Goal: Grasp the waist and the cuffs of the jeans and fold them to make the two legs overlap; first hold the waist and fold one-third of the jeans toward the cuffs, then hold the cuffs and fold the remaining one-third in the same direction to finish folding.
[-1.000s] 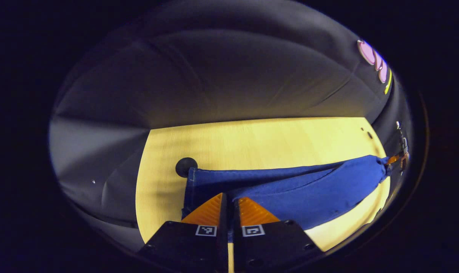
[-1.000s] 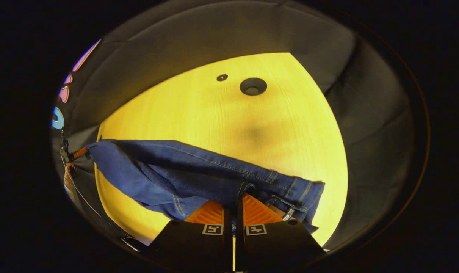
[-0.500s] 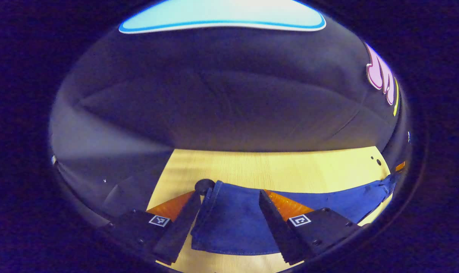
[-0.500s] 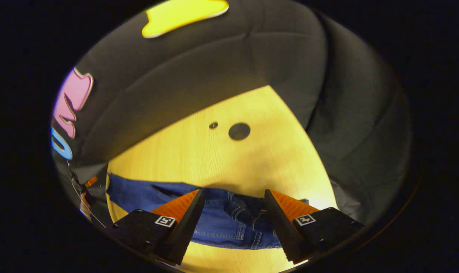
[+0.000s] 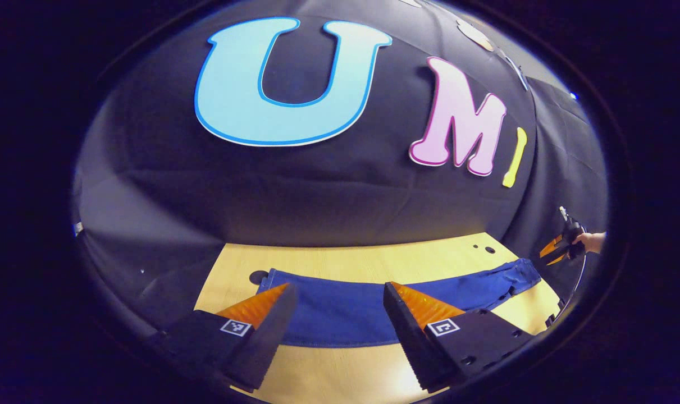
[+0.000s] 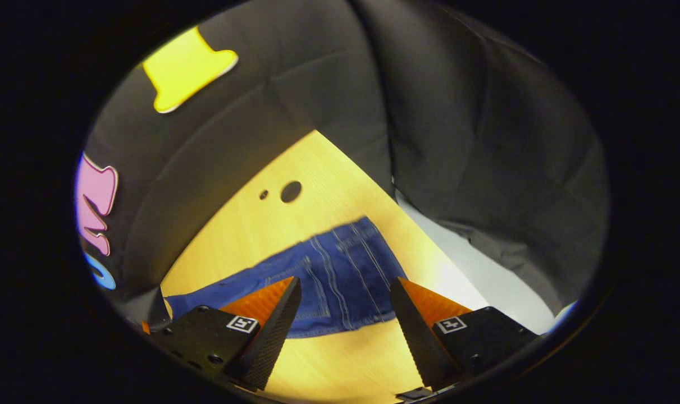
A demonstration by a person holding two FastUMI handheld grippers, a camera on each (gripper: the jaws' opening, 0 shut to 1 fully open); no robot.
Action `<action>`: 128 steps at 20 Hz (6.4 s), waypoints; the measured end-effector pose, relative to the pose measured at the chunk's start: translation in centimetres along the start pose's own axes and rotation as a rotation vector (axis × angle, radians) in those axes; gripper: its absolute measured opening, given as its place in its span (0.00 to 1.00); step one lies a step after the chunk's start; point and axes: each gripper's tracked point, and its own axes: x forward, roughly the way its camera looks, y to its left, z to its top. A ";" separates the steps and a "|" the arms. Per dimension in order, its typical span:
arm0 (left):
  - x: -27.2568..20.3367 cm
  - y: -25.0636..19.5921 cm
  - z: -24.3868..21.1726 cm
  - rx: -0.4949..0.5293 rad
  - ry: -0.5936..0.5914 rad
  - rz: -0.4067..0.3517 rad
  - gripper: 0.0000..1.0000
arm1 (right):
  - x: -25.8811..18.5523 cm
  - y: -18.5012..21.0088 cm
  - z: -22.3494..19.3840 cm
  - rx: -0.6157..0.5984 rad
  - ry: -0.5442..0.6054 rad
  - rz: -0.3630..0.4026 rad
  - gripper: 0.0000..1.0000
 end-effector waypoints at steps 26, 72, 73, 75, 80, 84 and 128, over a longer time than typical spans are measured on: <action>-8.2 -4.6 -5.1 -0.017 0.049 -0.004 0.97 | 0.4 1.5 3.0 0.128 -0.266 -0.013 0.13; 14.4 16.0 -15.3 -0.229 0.745 0.310 0.95 | -8.1 19.2 -19.6 -0.631 -0.151 0.548 0.92; 14.9 15.4 -15.0 -0.208 0.736 0.294 0.69 | -8.1 19.3 -19.3 -0.628 -0.152 0.549 0.92; 15.6 14.6 -14.9 -0.189 0.720 0.306 0.24 | -8.4 19.7 -19.1 -0.621 -0.155 0.570 0.92; 15.0 10.2 -9.8 -0.274 0.593 0.217 0.07 | -8.5 20.1 -18.6 -0.614 -0.158 0.577 0.92; 12.7 4.7 -0.8 -0.140 0.469 0.074 0.06 | -9.3 20.6 -17.7 -0.569 -0.171 0.588 0.92; -41.4 -26.8 17.1 0.088 -0.423 0.101 0.97 | -44.8 10.5 -19.6 -0.852 -0.990 0.601 0.96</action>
